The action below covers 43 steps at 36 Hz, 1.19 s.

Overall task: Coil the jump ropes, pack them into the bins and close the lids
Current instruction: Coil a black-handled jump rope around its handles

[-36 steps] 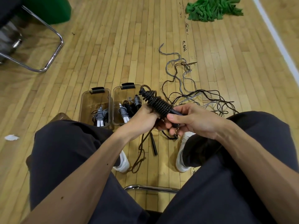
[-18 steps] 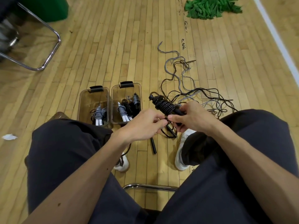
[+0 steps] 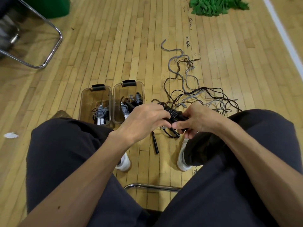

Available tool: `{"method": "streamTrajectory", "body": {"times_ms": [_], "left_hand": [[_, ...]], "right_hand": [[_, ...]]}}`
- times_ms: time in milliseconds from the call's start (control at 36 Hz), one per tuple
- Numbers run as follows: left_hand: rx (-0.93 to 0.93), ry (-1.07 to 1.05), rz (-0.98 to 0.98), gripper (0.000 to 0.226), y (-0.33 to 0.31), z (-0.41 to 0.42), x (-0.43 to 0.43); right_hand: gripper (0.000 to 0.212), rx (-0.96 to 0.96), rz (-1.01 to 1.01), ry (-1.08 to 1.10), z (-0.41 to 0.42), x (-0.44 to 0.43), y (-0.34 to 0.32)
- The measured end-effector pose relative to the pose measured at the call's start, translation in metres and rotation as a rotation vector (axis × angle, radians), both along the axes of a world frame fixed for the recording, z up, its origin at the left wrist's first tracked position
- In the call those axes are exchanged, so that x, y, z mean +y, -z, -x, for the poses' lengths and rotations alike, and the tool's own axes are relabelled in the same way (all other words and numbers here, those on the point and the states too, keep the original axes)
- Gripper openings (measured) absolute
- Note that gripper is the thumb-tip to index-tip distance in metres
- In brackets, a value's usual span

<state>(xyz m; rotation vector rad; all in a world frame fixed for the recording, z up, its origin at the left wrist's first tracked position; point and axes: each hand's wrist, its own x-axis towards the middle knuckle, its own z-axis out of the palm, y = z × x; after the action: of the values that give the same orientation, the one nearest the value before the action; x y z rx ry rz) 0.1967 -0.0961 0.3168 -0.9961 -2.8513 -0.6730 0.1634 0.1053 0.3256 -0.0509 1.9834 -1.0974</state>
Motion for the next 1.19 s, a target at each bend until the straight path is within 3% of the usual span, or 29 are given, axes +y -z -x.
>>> {"method": "streamTrajectory", "body": {"times_ms": [194, 333, 417, 639, 750, 1028, 1083, 1139, 1194], "left_hand": [[-0.006, 0.034, -0.076, 0.037, 0.006, -0.003, 0.003], [-0.331, 0.02, -0.078, 0.046, 0.004, -0.006, 0.006], [-0.545, -0.031, -0.053, 0.036, 0.005, -0.008, 0.01], [-0.72, -0.065, -0.157, 0.025, 0.008, -0.001, 0.014], [-0.809, -0.078, -0.188, 0.036, 0.013, 0.003, 0.011], [-1.182, -0.094, -0.359, 0.058, 0.0, 0.016, -0.001], [-1.264, -0.068, -0.469, 0.05, 0.002, 0.014, -0.008], [-1.358, -0.108, -0.717, 0.026, 0.001, 0.012, -0.011], [-1.329, -0.162, -0.906, 0.026, -0.005, 0.009, -0.01]], "right_hand": [[0.023, -0.107, -0.012, -0.178, -0.003, 0.004, 0.001], [0.02, -0.131, -0.039, -0.338, -0.008, 0.006, 0.0], [0.017, -0.147, -0.044, -0.397, -0.013, 0.005, 0.005], [0.018, -0.098, 0.011, -0.46, -0.02, 0.001, 0.008], [0.017, -0.064, 0.034, -0.494, -0.023, -0.003, 0.005], [0.01, -0.039, 0.342, -0.379, -0.021, 0.001, -0.008], [0.004, -0.087, 0.444, -0.347, -0.02, 0.005, -0.009], [0.014, -0.151, 0.584, -0.254, -0.018, 0.008, -0.011], [0.018, -0.238, 0.73, -0.116, -0.014, 0.008, -0.014]]}}
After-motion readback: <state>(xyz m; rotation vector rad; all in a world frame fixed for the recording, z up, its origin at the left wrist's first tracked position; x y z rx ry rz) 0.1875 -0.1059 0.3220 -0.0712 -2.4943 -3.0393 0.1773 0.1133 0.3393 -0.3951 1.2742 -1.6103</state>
